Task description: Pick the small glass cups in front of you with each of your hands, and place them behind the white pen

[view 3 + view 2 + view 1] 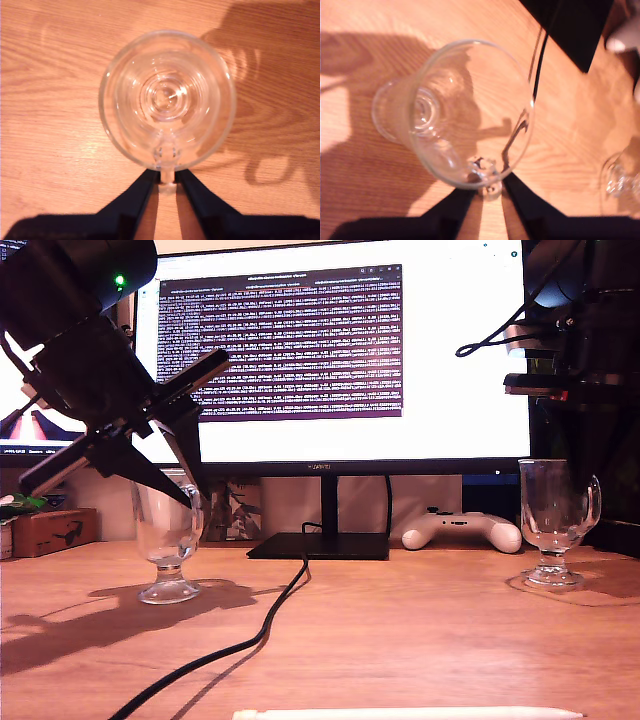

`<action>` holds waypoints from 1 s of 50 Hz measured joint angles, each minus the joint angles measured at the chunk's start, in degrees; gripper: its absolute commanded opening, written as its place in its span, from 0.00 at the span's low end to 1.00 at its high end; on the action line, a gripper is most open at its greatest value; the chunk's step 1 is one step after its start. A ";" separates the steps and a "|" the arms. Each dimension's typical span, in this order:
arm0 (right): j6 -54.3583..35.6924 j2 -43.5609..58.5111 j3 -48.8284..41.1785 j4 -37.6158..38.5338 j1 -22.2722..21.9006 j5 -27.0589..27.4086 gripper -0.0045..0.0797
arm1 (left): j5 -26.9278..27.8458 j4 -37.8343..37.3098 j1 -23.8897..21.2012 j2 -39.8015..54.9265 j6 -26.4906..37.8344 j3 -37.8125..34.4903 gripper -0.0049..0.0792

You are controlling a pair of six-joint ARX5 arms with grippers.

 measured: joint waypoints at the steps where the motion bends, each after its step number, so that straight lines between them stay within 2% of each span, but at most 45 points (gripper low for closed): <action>1: 0.00 0.00 0.00 0.00 0.00 0.00 0.04 | -0.17 -0.70 0.00 0.00 0.52 0.28 0.03; 12: 0.02 0.00 0.00 0.00 0.00 0.00 0.04 | -0.87 -6.93 0.31 0.00 5.20 3.96 0.03; 29: 0.00 0.00 0.00 -0.02 0.00 -0.11 0.04 | -1.01 -16.33 0.31 0.00 17.86 12.17 0.03; 31: 0.00 0.00 0.00 -0.15 0.00 -0.87 0.04 | -1.01 -17.46 0.31 0.00 20.65 12.35 0.03; 34: -0.04 0.00 0.00 -0.70 0.00 -2.73 0.04 | -1.03 -19.23 0.28 0.00 21.03 12.35 0.03; 35: -0.07 0.00 0.00 -0.96 0.00 -3.39 0.04 | -1.03 -19.80 0.24 0.00 25.22 12.35 0.03; 38: -0.24 0.00 0.00 -1.66 0.11 -5.14 0.04 | -1.07 -21.05 -0.09 0.00 25.22 12.35 0.03; 39: -0.46 0.00 0.00 -1.79 0.26 -5.55 0.04 | -1.09 -21.33 -0.24 0.00 32.57 12.35 0.03; 41: -0.46 0.00 0.00 -2.16 0.52 -5.75 0.04 | -1.09 -21.66 -0.76 0.00 32.94 12.35 0.03; 42: -1.33 0.00 0.00 -2.36 0.79 -5.86 0.04 | -1.18 -21.66 -1.11 0.00 36.52 12.35 0.03; 50: -2.93 0.00 0.00 -4.20 2.71 -7.10 0.04 | -1.51 -20.96 -5.60 0.00 44.06 12.35 0.03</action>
